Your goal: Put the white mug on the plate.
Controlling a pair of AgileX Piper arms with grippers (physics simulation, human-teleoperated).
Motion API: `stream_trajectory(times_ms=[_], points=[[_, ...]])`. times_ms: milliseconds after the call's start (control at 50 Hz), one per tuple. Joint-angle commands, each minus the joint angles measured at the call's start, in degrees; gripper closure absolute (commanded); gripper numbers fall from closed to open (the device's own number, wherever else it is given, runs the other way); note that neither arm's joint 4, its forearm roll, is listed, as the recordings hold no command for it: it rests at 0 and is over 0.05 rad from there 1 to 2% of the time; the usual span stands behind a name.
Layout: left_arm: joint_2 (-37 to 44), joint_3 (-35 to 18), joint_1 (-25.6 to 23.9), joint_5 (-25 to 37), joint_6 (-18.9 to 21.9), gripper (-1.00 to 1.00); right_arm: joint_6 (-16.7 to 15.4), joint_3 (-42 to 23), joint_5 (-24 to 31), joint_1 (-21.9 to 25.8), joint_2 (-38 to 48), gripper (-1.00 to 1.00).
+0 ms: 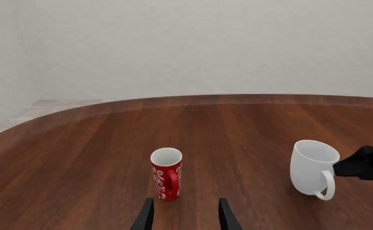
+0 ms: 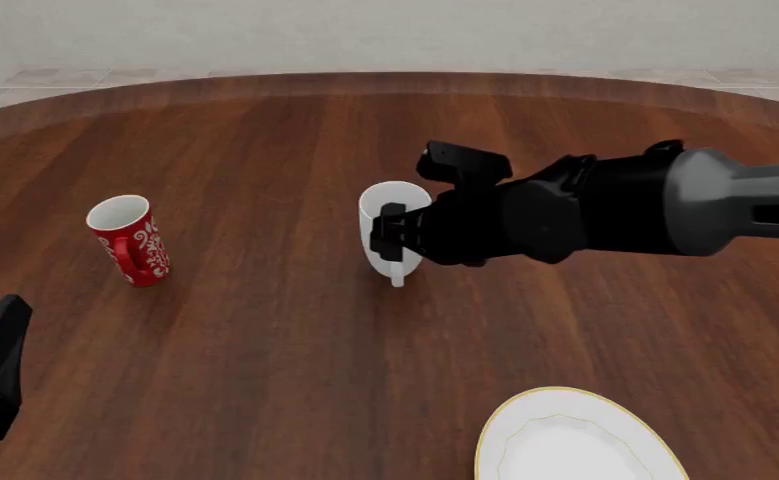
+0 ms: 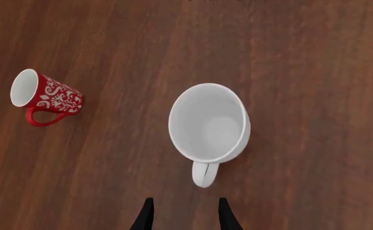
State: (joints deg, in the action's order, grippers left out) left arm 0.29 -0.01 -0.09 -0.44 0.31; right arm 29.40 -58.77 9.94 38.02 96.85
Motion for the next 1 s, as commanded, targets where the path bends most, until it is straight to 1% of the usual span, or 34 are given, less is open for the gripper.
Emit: stream_trajectory(times_ms=[20, 480, 660, 1000], points=[[0.01, -0.01, 0.12, 0.09, -0.02, -1.0, 0.36, -0.38, -1.28, -0.14, 1.61, -1.0], [-0.16, 0.0, 0.13, 0.23, -0.03, -1.0, 0.62, -1.03, -2.16, -0.45, 3.56, -1.0], [-0.16, 0.0, 0.12, 0.23, -0.05, -1.0, 0.29, -3.38, -1.37, -0.69, 5.36, -1.0], [-0.16, 0.0, 0.12, 0.22, -0.02, -1.0, 0.87, -5.07, -2.79, -0.75, 9.67, -1.0]])
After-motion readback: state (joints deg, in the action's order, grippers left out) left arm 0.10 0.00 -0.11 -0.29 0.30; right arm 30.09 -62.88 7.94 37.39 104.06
